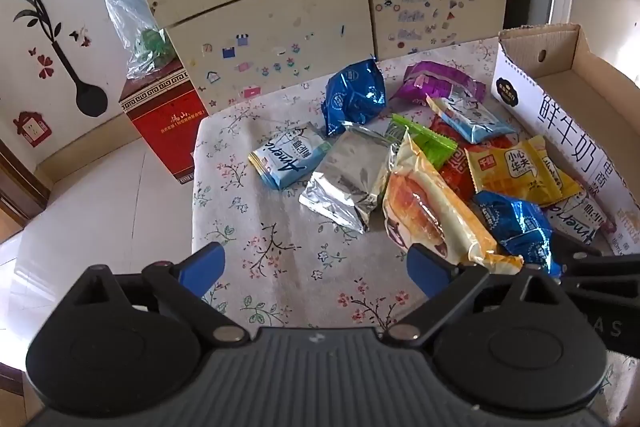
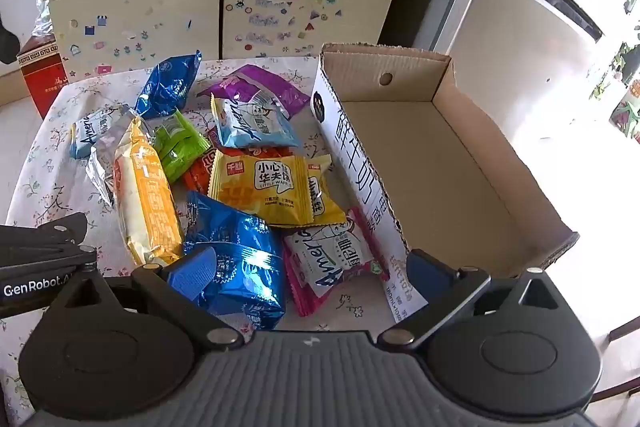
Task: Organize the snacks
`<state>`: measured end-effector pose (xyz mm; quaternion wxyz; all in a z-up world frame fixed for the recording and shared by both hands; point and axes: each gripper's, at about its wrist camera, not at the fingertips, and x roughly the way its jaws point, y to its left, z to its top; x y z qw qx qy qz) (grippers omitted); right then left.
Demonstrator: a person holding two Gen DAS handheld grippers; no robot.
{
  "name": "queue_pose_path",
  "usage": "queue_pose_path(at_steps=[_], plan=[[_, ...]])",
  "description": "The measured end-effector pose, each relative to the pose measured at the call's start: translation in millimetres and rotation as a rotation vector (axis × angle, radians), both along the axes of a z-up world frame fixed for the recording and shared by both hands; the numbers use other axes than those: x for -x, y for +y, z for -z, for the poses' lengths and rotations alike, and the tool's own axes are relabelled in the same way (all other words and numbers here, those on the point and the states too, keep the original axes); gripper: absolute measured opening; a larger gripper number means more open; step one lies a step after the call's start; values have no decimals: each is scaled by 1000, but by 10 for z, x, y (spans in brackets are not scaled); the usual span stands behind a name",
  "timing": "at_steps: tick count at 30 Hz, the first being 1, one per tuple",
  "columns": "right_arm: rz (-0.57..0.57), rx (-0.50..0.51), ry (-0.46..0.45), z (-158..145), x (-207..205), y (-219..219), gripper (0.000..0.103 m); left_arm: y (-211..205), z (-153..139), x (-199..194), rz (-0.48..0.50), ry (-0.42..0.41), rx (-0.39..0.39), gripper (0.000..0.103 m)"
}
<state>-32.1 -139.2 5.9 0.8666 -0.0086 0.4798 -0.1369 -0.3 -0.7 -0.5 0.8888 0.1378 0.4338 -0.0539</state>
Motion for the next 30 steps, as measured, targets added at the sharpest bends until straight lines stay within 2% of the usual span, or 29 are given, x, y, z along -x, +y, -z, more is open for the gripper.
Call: queue_pose_path(at_steps=[9,15,30], plan=[[-16,26,-54,6,11,27,103,32,-93,-58,-2,-4,3,97],[-24,27,-84,-18,59,45,103,16,-75,49,1,-39,-5,97],[-47,21,-112,-9,93,69,103,46,-96,75,-1,-62,-8,97]])
